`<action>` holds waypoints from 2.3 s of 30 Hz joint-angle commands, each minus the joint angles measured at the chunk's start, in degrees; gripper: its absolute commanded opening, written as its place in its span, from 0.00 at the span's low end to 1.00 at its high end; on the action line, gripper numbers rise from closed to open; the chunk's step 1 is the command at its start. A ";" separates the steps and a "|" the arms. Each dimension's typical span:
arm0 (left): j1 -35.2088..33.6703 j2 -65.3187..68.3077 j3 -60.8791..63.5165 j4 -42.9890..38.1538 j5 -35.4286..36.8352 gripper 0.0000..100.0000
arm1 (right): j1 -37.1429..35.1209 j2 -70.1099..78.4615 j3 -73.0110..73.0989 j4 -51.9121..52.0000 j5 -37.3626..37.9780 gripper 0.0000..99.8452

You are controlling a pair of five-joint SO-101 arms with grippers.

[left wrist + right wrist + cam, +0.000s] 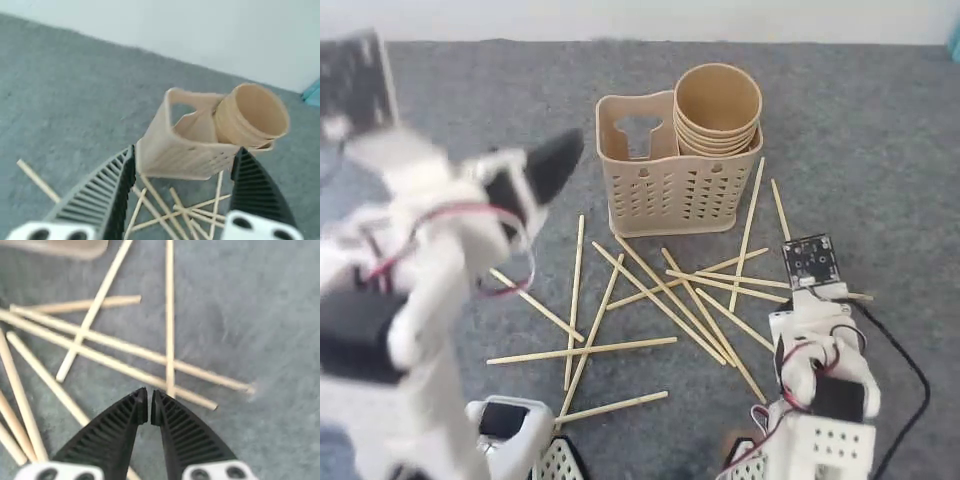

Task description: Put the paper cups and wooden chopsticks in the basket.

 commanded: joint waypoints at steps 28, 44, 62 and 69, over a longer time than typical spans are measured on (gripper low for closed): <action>-19.52 -35.69 94.11 -58.37 -15.03 0.30 | 0.84 72.48 -45.89 -13.67 -0.35 0.12; -19.25 -35.69 94.37 -58.90 -15.30 0.30 | -2.33 106.68 -70.95 -13.41 -0.44 0.12; -19.16 -35.69 94.99 -60.04 -15.30 0.30 | -1.89 123.03 -94.68 -0.75 -0.35 0.05; -19.16 -35.69 95.08 -60.04 -15.30 0.30 | 3.12 119.43 -96.35 1.89 -2.90 0.01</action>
